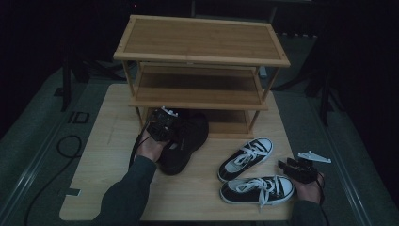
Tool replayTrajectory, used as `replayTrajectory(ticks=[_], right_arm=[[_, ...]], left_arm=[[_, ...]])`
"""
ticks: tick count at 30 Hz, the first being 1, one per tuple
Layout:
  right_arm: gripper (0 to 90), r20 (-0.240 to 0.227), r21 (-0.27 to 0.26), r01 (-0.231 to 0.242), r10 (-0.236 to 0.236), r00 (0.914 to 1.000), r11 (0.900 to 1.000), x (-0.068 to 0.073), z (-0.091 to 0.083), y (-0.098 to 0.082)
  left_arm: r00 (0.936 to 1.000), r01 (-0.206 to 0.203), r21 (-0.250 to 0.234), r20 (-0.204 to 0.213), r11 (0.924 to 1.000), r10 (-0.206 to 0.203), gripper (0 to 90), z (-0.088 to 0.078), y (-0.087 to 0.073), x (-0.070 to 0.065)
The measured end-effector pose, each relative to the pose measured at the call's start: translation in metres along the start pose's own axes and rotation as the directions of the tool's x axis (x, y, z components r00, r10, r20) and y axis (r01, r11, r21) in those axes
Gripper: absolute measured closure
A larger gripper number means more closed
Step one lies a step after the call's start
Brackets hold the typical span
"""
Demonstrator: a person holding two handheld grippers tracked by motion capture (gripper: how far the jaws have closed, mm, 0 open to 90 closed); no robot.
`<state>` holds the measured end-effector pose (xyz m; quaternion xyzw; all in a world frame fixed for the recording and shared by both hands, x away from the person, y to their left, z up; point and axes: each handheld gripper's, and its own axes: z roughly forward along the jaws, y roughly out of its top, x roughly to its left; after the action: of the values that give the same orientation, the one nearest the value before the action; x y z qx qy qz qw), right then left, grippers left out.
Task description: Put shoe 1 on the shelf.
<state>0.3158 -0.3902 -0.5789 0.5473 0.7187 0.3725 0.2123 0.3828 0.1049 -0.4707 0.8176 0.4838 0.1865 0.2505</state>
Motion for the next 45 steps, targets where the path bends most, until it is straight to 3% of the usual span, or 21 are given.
replayTrajectory(ticks=[12, 20, 26, 30, 33, 36, 38, 41, 45], right_arm=[[49.4, -0.001, -0.001, -0.001, 0.001, 1.0, 1.0, 0.0, 0.0, 0.0], [49.3, -0.002, -0.003, 0.0, 0.0, 1.0, 1.0, 0.0, 0.0, 0.0], [49.3, -0.002, -0.003, -0.002, 0.002, 1.0, 1.0, 0.0, 0.0, 0.0], [49.3, -0.002, -0.002, -0.001, 0.001, 1.0, 1.0, 0.0, 0.0, 0.0], [49.4, -0.001, -0.002, -0.001, 0.001, 1.0, 1.0, 0.0, 0.0, 0.0], [49.5, 0.0, -0.002, -0.001, 0.001, 1.0, 1.0, 0.0, 0.0, 0.0], [49.4, 0.0, -0.002, -0.001, 0.001, 1.0, 1.0, 0.0, 0.0, 0.0], [49.4, 0.0, -0.002, 0.0, 0.0, 1.0, 1.0, 0.0, 0.0, 0.0], [49.4, -0.001, -0.002, 0.0, 0.0, 1.0, 1.0, 0.0, 0.0, 0.0]], left_arm=[[0.9976, 0.036, -0.012, -0.059, 0.9993, -0.037, 85.8, 0.01, 0.009, -0.006], [0.99, 0.089, -0.027, -0.107, 0.9956, -0.092, 85.7, 0.017, 0.016, -0.011], [0.9813, 0.106, -0.034, -0.158, 0.9938, -0.11, 85.7, 0.025, 0.024, -0.017], [0.971, 0.136, -0.044, -0.192, 0.9897, -0.142, 85.7, 0.029, 0.027, -0.023], [0.9592, 0.157, -0.064, -0.227, 0.9855, -0.168, 85.4, 0.031, 0.03, -0.028], [0.9541, 0.148, -0.085, -0.25, 0.9853, -0.165, 84.4, 0.035, 0.032, -0.033], [0.9525, 0.141, -0.091, -0.259, 0.9858, -0.16, 84.2, 0.037, 0.034, -0.036], [0.9555, 0.115, -0.1, -0.261, 0.9883, -0.137, 84.3, 0.039, 0.036, -0.039], [0.9611, 0.115, -0.112, -0.238, 0.987, -0.139, 84.7, 0.041, 0.039, -0.04]])
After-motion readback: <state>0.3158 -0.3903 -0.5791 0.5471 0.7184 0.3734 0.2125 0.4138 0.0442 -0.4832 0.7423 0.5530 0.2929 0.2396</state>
